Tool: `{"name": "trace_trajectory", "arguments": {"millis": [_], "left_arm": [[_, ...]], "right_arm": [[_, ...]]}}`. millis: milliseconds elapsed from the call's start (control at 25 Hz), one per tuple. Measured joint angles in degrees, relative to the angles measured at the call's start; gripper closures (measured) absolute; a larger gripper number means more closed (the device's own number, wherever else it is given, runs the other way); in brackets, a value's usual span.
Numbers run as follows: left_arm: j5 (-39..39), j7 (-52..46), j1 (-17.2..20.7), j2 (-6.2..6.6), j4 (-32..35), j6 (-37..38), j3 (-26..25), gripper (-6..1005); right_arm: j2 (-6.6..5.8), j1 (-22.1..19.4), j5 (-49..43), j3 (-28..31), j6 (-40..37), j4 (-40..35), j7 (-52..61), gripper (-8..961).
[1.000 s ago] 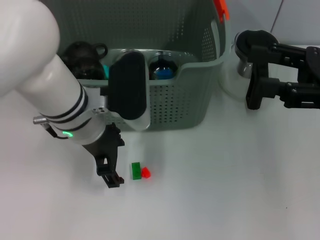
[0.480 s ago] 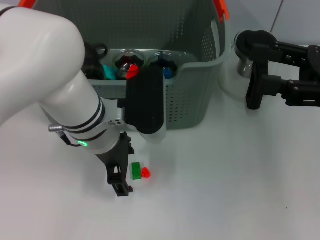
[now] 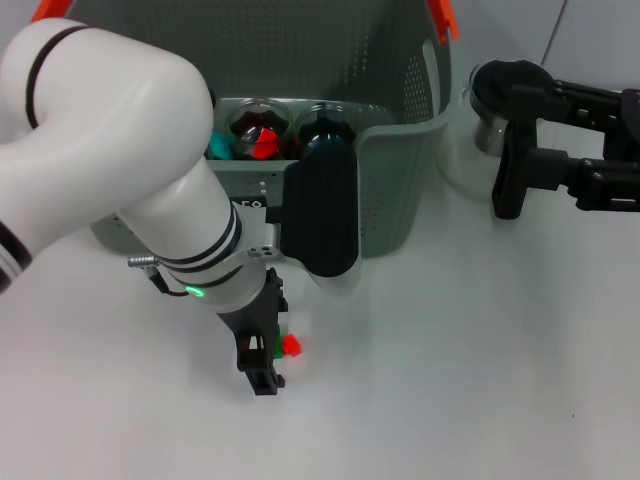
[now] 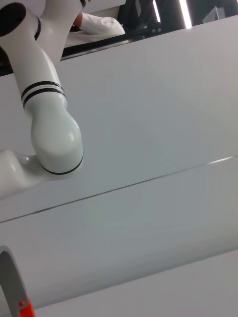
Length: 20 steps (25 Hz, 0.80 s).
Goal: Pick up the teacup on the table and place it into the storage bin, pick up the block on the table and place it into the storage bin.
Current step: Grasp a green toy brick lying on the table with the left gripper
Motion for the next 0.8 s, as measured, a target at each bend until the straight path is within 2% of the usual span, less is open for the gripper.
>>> {"name": "trace_trajectory", "arguments": {"millis": [800], "left_arm": [[0.2, -2.6, -3.5, 0.28, -6.2, -3.1, 0.7, 108]], "right_arm": [[-0.01, -0.8, 0.1, 1.0, 0.0, 0.0, -0.3, 87]]}}
